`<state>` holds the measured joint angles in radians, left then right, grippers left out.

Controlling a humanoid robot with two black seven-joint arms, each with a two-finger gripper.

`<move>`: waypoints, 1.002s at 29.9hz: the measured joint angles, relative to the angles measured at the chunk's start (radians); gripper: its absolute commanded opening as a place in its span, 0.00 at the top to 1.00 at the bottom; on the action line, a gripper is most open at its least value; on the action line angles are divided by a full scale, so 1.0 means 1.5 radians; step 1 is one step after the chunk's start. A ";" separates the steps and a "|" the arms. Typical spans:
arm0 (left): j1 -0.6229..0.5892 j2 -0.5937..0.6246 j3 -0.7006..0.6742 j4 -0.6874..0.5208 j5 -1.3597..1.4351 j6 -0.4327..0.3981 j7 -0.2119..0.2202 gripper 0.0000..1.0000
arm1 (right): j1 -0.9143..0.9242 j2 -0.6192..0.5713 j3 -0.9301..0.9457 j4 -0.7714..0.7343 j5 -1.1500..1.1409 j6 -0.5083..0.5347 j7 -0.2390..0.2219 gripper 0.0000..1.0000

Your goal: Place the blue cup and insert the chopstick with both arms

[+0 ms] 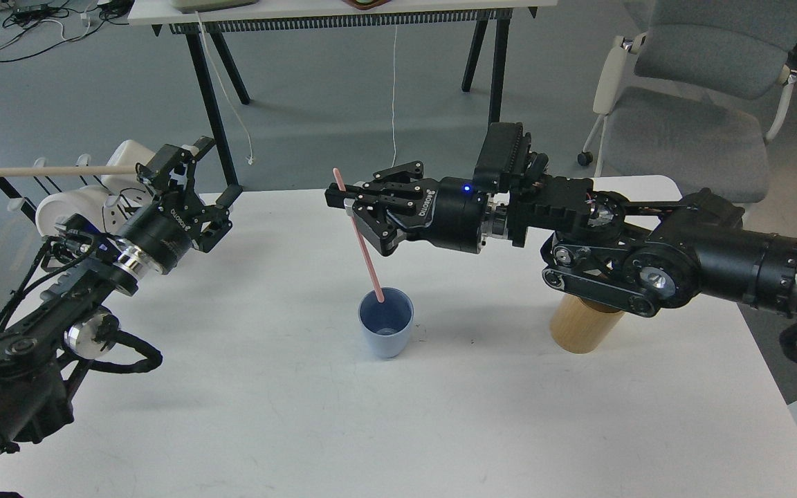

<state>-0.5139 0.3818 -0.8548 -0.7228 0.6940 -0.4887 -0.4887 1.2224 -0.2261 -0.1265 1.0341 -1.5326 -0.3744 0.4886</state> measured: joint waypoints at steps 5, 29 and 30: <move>0.000 -0.001 0.000 0.000 0.000 0.000 0.000 0.05 | -0.008 0.004 -0.020 -0.002 0.000 0.001 0.000 0.62; -0.001 -0.001 0.000 0.003 -0.002 0.000 0.000 0.05 | -0.014 -0.112 0.083 0.058 0.232 0.009 0.000 0.01; -0.001 -0.001 -0.001 0.003 -0.002 0.000 0.000 0.05 | -0.021 -0.128 0.094 0.058 0.264 0.009 0.000 0.01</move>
<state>-0.5153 0.3797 -0.8556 -0.7179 0.6910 -0.4888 -0.4887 1.1912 -0.4178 0.0138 1.1215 -1.1358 -0.3606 0.4886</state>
